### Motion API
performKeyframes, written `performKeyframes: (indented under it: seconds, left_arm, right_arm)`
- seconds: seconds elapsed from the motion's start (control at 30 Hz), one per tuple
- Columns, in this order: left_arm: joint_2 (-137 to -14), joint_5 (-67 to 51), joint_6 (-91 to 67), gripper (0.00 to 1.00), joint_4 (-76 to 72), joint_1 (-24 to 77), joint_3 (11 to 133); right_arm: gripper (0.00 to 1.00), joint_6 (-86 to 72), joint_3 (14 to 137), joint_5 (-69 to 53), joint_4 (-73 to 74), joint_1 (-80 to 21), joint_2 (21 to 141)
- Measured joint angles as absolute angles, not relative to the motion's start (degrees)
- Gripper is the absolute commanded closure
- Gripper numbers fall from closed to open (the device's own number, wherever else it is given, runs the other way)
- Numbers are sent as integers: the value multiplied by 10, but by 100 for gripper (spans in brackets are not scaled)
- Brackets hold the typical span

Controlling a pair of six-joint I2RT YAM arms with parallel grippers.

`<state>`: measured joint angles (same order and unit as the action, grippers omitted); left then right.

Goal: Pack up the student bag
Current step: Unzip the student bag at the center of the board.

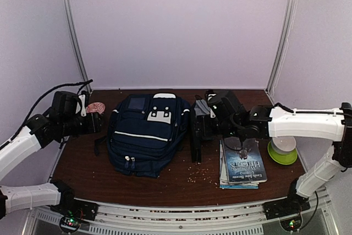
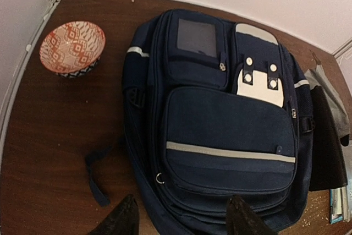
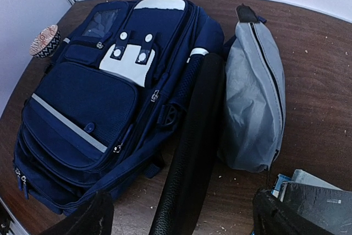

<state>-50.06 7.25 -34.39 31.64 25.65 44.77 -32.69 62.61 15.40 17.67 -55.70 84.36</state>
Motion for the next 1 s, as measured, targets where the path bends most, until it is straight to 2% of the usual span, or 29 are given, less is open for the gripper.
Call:
performKeyframes:
  seconds: [0.3,0.53,0.83,1.0]
  left_arm:
    - [-525,52,-373,10,332,269,424]
    - [-525,49,-385,10,331,281,414]
    - [-530,49,-392,11,331,287,408]
    - [-545,53,-414,11,332,349,408]
  right_arm:
    - [22,-366,658,155,206,-562,944]
    - [34,-380,703,149,231,-562,995]
    - [28,-392,711,147,250,-562,1005]
    - [28,-390,719,143,266,-564,992]
